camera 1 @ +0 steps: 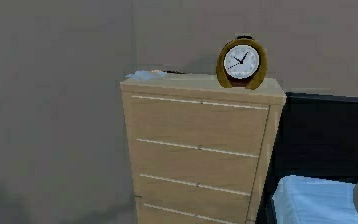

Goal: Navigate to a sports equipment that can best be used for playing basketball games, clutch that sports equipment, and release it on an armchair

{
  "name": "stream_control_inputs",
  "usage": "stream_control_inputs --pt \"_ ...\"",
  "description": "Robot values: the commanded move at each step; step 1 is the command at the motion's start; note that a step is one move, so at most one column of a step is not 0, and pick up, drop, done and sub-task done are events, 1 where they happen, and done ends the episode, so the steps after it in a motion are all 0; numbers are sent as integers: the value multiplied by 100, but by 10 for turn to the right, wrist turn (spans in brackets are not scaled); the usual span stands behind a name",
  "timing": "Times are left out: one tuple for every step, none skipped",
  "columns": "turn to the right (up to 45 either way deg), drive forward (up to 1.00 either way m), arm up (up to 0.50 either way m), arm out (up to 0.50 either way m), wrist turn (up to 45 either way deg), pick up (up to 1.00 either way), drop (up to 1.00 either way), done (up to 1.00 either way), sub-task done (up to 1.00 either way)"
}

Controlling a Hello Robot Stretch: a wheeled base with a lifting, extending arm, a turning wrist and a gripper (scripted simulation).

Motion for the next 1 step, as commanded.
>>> stream_control_inputs --pt "0 0 0 0 -450 0 0 0 0"
